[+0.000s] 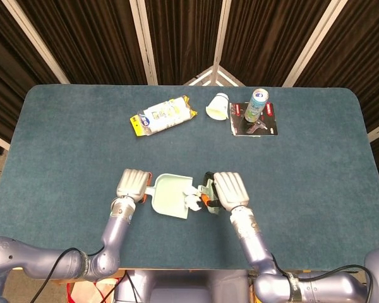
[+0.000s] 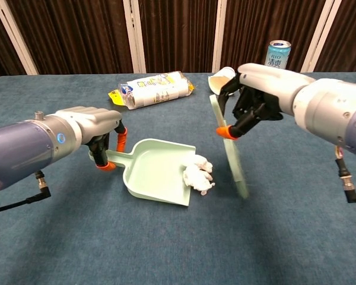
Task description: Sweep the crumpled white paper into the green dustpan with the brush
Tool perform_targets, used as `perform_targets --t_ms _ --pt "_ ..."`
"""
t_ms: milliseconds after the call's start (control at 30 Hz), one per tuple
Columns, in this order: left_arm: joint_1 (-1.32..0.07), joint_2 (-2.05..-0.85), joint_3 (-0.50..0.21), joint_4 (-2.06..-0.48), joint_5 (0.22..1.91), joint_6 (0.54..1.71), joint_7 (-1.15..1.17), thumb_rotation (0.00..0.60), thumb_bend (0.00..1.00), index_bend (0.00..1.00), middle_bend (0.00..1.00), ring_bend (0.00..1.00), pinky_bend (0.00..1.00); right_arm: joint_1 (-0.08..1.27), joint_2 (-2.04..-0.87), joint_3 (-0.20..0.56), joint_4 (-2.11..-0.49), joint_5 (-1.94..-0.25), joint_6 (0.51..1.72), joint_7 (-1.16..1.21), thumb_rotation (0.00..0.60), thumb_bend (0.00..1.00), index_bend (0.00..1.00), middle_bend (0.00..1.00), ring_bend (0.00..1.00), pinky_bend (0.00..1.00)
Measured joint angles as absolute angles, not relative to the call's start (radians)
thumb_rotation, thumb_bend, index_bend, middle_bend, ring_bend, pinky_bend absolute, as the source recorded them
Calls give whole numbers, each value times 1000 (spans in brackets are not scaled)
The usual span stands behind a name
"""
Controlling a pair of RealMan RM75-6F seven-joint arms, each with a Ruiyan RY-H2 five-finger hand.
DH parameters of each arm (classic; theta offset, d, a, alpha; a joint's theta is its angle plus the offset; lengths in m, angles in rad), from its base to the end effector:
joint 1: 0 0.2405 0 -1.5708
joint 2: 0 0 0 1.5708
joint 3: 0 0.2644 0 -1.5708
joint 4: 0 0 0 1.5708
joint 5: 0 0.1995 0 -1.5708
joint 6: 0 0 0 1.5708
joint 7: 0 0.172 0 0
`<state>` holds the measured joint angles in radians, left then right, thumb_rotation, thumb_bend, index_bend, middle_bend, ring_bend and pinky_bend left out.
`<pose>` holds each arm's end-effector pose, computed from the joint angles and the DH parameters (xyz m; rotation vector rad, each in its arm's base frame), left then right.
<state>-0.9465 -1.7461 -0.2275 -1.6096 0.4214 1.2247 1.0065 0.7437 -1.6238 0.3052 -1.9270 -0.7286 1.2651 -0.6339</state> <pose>-0.1062 0.3593 -0.0676 -1.7982 -0.9626 -0.5046 -0.0780 -0.3269 -0.0071 1.6219 -1.2929 1.0374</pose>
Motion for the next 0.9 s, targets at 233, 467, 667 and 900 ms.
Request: perform_targets --t_ms 233,467,667,900 --pt "-959 -1773 -225 -1592 419 1230 1013 600 542 651 1000 1000 1000 779 -1668 361 -1984 -652 1276 -630 600 1000 844 879 887 931" --pt "-964 -1783 -228 -1584 419 1235 1013 600 542 651 1000 1000 1000 800 -1683 425 -2065 -572 1275 -582 600 1000 844 879 887 931" --pt "-964 -1779 -229 -1593 419 1243 1014 600 542 651 1000 1000 1000 812 -1657 474 -2100 -557 1299 -550 600 1000 844 878 887 931" --pt "-959 -1771 -223 -1612 423 1255 1014 600 542 651 1000 1000 1000 805 -1602 445 -2070 -608 1357 -585 600 1000 844 878 887 931"
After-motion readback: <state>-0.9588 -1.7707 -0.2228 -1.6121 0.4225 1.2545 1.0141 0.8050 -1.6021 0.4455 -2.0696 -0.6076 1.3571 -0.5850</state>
